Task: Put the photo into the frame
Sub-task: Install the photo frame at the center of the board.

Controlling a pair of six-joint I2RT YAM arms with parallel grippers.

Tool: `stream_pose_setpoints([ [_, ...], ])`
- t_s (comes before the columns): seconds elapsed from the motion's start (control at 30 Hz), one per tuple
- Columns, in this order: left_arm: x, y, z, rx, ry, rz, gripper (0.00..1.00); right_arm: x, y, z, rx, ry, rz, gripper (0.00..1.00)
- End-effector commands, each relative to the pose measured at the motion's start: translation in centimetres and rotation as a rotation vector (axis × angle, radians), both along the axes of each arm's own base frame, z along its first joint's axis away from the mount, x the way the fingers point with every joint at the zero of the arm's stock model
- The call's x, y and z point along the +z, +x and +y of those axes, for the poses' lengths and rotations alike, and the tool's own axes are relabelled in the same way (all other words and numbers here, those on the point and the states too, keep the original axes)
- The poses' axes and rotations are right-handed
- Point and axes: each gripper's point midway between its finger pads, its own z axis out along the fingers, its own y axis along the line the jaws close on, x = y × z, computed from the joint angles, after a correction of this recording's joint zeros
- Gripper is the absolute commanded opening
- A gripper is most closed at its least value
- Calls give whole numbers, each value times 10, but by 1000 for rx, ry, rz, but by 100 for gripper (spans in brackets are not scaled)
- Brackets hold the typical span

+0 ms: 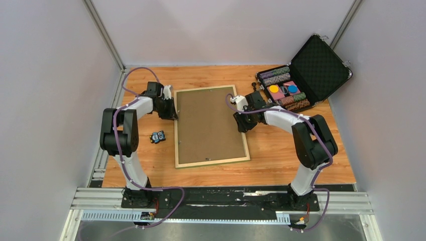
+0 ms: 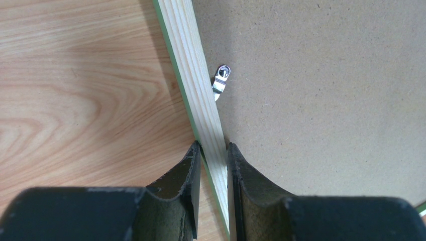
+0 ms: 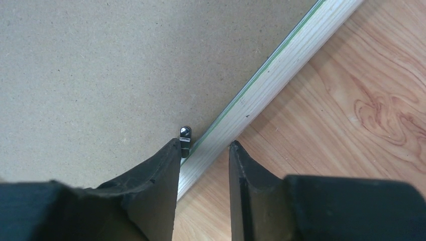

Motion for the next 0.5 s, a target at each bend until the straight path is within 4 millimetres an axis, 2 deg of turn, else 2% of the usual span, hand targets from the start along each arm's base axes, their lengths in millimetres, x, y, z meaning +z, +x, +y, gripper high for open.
stream_pose_setpoints([
  [0.0,12,6,6,-28,26,-43,0,-24,9,-19,56,-126,-36,37],
  [0.13,12,7,6,-27,26,-42,0,-16,16,-16,-4,-83,-16,43],
  [0.27,13,6,6,-26,26,-42,0,-10,21,-16,-85,-17,58,44],
  [0.47,13,6,6,-29,25,-42,0,-7,20,-16,-71,-12,72,44],
])
